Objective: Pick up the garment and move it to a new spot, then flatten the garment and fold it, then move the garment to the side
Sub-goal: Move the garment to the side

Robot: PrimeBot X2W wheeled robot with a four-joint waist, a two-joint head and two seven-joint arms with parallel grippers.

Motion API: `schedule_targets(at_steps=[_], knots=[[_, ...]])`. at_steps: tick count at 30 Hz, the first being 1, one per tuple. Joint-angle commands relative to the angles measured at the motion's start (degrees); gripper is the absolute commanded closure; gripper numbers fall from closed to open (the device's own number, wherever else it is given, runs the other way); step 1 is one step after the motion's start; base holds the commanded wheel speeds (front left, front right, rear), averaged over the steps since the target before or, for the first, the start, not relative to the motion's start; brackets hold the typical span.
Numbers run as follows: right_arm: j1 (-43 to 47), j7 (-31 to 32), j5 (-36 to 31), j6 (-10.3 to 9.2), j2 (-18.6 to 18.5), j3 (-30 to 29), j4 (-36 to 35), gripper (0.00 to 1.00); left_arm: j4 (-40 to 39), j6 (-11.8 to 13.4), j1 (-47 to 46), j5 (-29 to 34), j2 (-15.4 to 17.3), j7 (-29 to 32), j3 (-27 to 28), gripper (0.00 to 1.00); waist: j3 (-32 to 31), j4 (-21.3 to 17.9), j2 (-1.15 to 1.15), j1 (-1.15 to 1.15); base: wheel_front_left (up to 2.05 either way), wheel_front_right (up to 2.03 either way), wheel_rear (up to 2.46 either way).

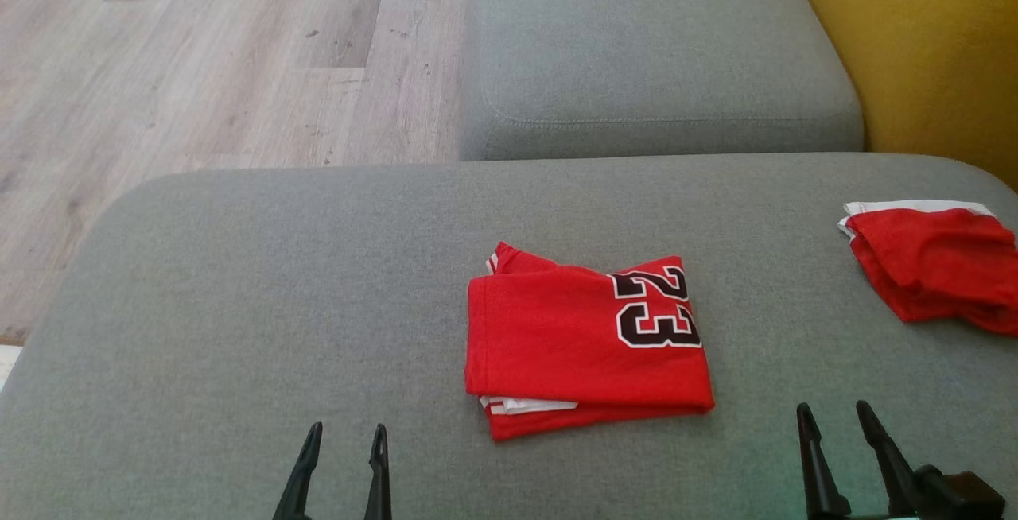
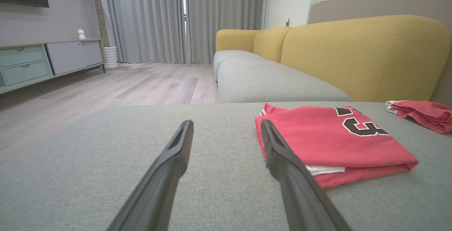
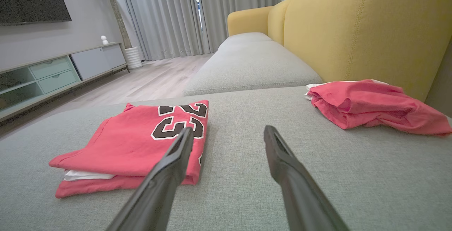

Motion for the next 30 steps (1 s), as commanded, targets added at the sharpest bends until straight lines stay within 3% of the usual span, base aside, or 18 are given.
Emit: schedule_targets(at_steps=[1, 13, 21, 30], knots=[[-1.37, -0.76, -0.45, -0.05, -0.49, 1.23, -1.65, 0.00, -1.66, -0.30, -2.12, 0.40, -0.71, -0.56, 2.05, 0.00, 0.17, 0.07, 0.00, 0.00, 0.00, 0.00, 0.00], [-3.20, -0.76, 0.52, -0.05, -1.18, 1.93, -1.61, 0.00, -2.33, -0.66, -2.77, 0.59, -1.64, -0.56, 2.56, 0.00, 4.28, 0.97, 0.00, 0.00, 0.00, 0.00, 0.00], [-12.05, -0.37, 4.34, -0.05, -4.28, 5.32, 3.16, 0.00, -3.02, -0.60, -4.94, 0.65, -2.21, -0.56, 1.91, 0.00, 11.25, 2.03, 0.00, 0.00, 0.00, 0.00, 0.00], [-27.39, 12.64, 18.18, -0.05, -6.59, 11.33, 10.69, 0.00, -2.65, -0.84, -10.62, 0.94, -2.51, -0.56, 0.60, 0.00, 18.89, 2.96, 0.00, 0.00, 0.00, 0.00, 0.00]])
